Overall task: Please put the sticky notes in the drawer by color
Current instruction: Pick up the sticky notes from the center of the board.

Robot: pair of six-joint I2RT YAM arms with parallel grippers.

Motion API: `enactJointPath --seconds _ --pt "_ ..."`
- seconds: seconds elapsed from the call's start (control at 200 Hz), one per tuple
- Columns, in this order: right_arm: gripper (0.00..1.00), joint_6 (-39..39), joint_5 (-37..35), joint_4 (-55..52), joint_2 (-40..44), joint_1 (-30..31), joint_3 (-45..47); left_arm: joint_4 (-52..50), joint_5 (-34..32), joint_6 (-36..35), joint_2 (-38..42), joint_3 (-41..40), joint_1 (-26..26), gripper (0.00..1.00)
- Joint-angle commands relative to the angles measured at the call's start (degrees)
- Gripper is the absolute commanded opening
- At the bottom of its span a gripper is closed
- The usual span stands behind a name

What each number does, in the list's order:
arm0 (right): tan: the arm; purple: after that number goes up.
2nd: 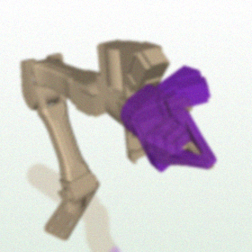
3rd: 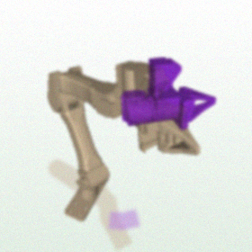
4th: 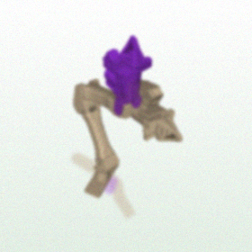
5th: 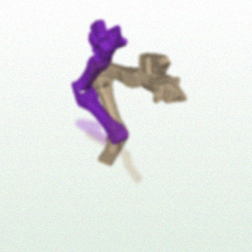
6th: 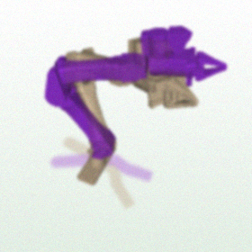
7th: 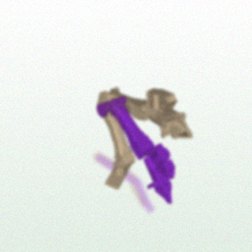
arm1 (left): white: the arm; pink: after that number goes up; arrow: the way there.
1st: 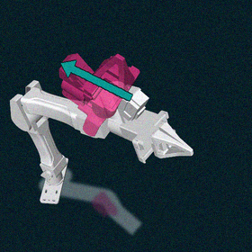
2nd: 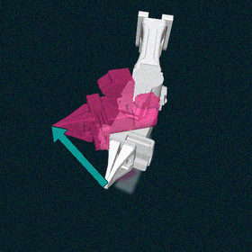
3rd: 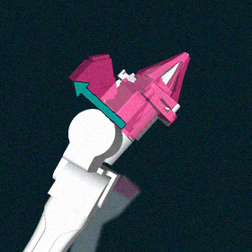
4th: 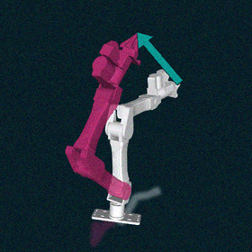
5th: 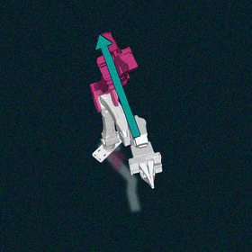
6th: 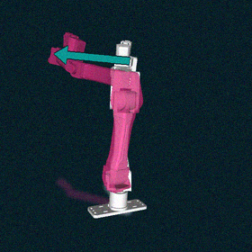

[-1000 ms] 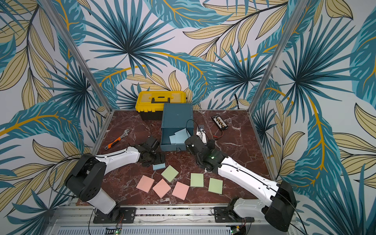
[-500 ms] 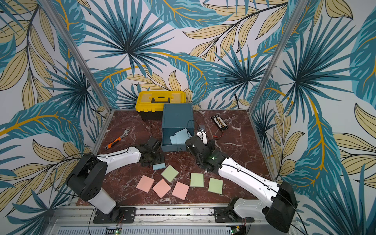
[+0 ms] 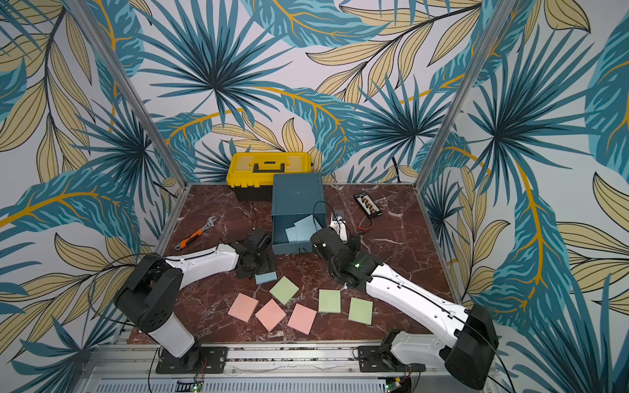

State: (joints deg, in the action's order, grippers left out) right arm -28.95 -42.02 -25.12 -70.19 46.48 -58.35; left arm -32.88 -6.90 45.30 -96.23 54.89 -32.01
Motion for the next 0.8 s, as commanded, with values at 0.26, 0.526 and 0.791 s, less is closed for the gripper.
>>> enactJointPath --seconds 0.26,0.526,0.791 --pt "0.99 -0.1 0.4 0.4 -2.1 0.0 -0.2 -4.9 6.1 2.6 1.9 -0.9 0.0 0.99" --pt "0.99 -0.3 0.9 0.7 -2.3 -0.1 0.3 -3.3 12.2 8.2 3.0 -1.1 -0.1 1.00" --pt "0.99 0.1 0.6 1.0 -2.1 0.1 0.7 -3.2 10.8 8.6 1.1 -1.3 -1.6 1.00"
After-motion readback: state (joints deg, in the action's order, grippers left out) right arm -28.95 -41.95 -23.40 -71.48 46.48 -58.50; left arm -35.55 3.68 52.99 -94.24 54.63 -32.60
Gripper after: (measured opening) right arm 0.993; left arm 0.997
